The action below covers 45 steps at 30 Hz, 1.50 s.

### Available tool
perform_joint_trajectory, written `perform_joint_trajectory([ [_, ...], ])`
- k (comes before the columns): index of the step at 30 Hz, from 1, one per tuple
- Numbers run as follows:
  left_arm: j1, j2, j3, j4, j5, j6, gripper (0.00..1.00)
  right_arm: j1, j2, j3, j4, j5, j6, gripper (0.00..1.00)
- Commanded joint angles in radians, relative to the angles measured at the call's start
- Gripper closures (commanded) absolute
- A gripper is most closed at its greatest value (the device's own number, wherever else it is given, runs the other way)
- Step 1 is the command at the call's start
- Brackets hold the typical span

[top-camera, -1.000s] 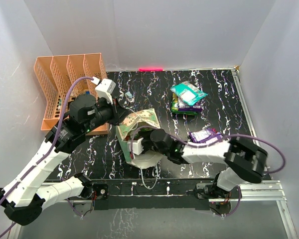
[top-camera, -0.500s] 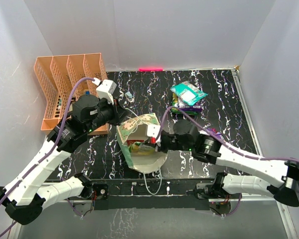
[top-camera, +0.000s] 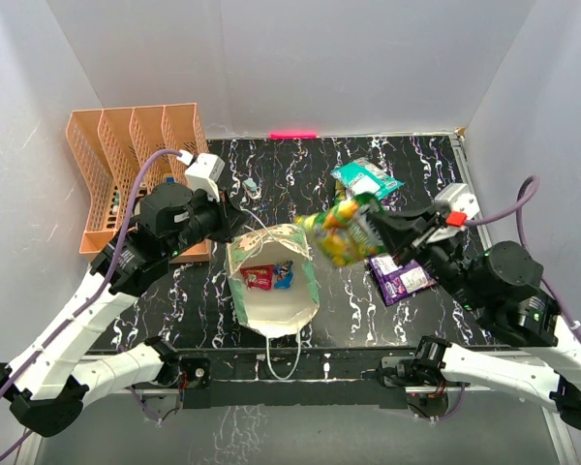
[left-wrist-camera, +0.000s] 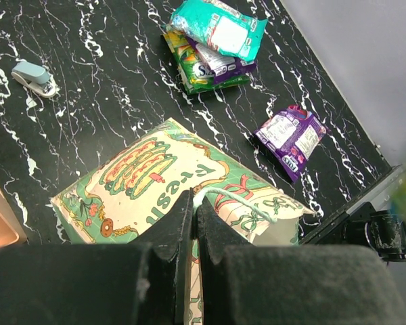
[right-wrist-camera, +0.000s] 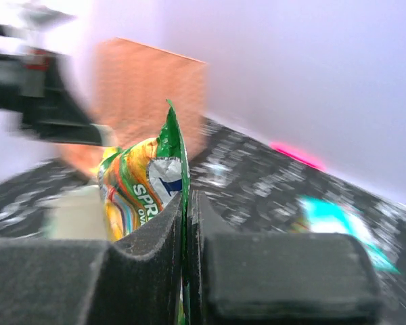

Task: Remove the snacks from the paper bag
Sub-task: Take out the snack from the paper bag, then place the snack at the center of the board.

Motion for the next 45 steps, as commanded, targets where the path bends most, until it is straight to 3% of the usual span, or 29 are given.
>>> perform_joint_trajectory([
  [1,-0.002,-0.013,0.044,-0.007,-0.006,0.001,1.0,-0.003,0.041,-0.088,-0.064,0.644,-0.224,0.93],
  [3,-0.002,-0.015,0.045,-0.009,-0.005,0.0,1.0,-0.004,0.064,-0.169,-0.059,0.798,-0.345,0.93],
  [6,-0.002,-0.019,0.049,-0.015,-0.004,0.0,1.0,-0.013,0.069,-0.273,-0.043,0.897,-0.501,0.93],
  [14,-0.002,-0.022,0.05,-0.004,0.026,0.0,1.0,-0.179,-0.006,-0.482,-0.038,0.837,-0.623,0.93],
  [21,-0.002,-0.041,0.054,-0.013,0.029,0.015,1.0,-0.554,0.093,-0.506,0.057,0.58,-0.753,0.93],
  [24,-0.002,-0.053,0.057,-0.021,0.029,0.022,1.0,-0.566,0.174,-0.481,0.069,0.559,-0.751,0.93],
  [26,-0.002,-0.062,0.058,-0.027,0.028,0.027,1.0,-0.565,0.251,-0.441,0.011,0.467,-0.67,0.93],
  [32,-0.002,-0.075,0.052,-0.023,0.017,0.031,1.0,-0.548,0.434,-0.313,-0.181,-0.056,-0.368,0.93],
  [33,-0.002,-0.075,0.052,-0.023,0.018,0.03,1.0,-0.548,0.461,-0.315,-0.183,-0.101,-0.342,0.88],
  [37,-0.002,-0.065,0.059,-0.022,0.029,0.029,1.0,-0.513,0.544,-0.315,-0.207,-0.134,-0.322,0.47],
  [40,-0.002,-0.056,0.065,-0.025,0.028,0.031,1.0,-0.501,0.483,-0.238,-0.249,-0.204,-0.302,0.38],
  [45,-0.002,-0.041,0.059,-0.005,0.048,0.025,1.0,-0.5,0.238,-0.207,-0.149,-0.574,-0.367,0.22],
])
